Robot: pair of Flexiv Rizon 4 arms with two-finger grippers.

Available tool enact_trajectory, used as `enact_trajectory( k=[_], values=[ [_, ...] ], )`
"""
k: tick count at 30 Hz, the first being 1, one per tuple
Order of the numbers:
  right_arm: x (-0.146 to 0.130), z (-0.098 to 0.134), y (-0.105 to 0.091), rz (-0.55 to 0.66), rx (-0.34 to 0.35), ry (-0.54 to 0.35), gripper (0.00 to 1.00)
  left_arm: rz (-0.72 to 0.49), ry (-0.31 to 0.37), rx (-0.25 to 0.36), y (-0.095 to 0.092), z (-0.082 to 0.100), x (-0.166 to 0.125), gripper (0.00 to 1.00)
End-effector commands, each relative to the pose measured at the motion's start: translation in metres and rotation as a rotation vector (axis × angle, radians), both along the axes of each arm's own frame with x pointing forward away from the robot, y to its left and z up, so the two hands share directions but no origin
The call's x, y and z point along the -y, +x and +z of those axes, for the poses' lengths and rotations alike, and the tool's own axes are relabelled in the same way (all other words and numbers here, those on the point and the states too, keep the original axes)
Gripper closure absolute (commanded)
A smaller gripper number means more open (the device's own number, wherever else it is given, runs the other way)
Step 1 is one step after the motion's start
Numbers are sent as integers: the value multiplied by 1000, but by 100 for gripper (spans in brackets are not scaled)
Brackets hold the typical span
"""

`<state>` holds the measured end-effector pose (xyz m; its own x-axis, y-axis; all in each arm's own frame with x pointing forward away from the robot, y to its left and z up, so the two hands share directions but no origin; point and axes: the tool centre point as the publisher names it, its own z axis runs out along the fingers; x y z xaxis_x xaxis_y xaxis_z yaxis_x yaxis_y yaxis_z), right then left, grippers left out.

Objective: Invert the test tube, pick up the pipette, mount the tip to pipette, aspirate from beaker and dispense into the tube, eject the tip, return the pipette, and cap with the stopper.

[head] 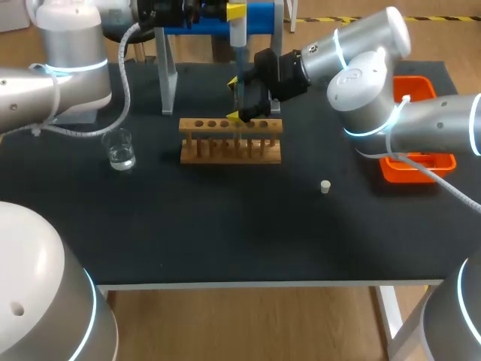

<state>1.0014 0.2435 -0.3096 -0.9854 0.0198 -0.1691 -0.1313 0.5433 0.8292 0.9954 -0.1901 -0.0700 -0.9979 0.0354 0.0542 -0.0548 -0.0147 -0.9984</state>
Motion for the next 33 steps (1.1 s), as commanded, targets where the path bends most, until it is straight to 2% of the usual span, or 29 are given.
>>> enact_trajectory(
  k=[1,33],
  values=[
    [0,0,0,1,0,-1,0,5,-7,1,-1,-2,-1,100],
    [0,0,0,1,0,-1,0,17,-15,-15,2,-8,-2,100]
  ],
)
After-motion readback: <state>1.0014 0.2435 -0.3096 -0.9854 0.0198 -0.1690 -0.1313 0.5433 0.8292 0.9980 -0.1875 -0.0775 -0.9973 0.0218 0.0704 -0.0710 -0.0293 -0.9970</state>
